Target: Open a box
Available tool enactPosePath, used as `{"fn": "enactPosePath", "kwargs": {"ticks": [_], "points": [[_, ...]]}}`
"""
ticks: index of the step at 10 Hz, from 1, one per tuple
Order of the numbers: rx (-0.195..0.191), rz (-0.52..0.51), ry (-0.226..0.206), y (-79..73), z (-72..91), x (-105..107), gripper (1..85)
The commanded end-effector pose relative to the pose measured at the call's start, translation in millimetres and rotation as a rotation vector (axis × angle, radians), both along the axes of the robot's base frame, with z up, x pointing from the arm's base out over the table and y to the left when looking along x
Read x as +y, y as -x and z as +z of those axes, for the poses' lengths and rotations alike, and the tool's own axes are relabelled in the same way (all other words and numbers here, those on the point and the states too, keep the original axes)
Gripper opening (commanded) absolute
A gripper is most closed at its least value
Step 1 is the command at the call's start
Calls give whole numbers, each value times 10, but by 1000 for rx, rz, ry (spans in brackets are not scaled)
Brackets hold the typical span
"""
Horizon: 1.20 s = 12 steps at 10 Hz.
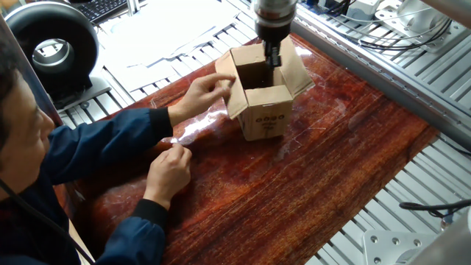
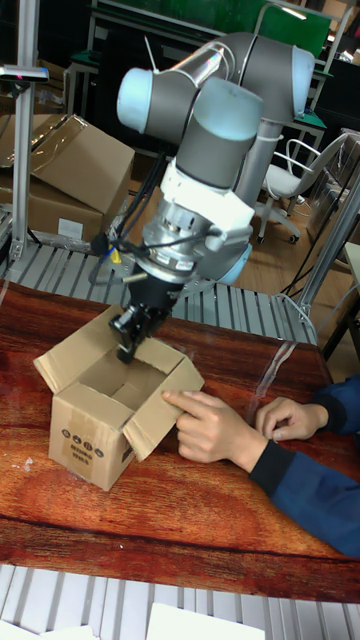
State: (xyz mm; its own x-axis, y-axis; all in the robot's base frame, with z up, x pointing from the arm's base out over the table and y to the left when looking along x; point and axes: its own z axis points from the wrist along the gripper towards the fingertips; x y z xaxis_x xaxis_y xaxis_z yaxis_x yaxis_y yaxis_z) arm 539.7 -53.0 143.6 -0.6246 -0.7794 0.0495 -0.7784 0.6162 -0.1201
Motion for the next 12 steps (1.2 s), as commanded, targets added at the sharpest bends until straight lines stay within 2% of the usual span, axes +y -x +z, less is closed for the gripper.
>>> {"fn": "enactPosePath", "kwargs": {"ticks": [1, 4, 7, 11, 12], "points": [[33, -111, -104, 28, -158, 339, 10], [32, -108, -129, 34, -182, 387, 10], [90, -144, -199, 186, -133, 542, 10], [171, -191, -245, 378, 38, 671, 10], [187, -196, -234, 406, 106, 657, 10]]}}
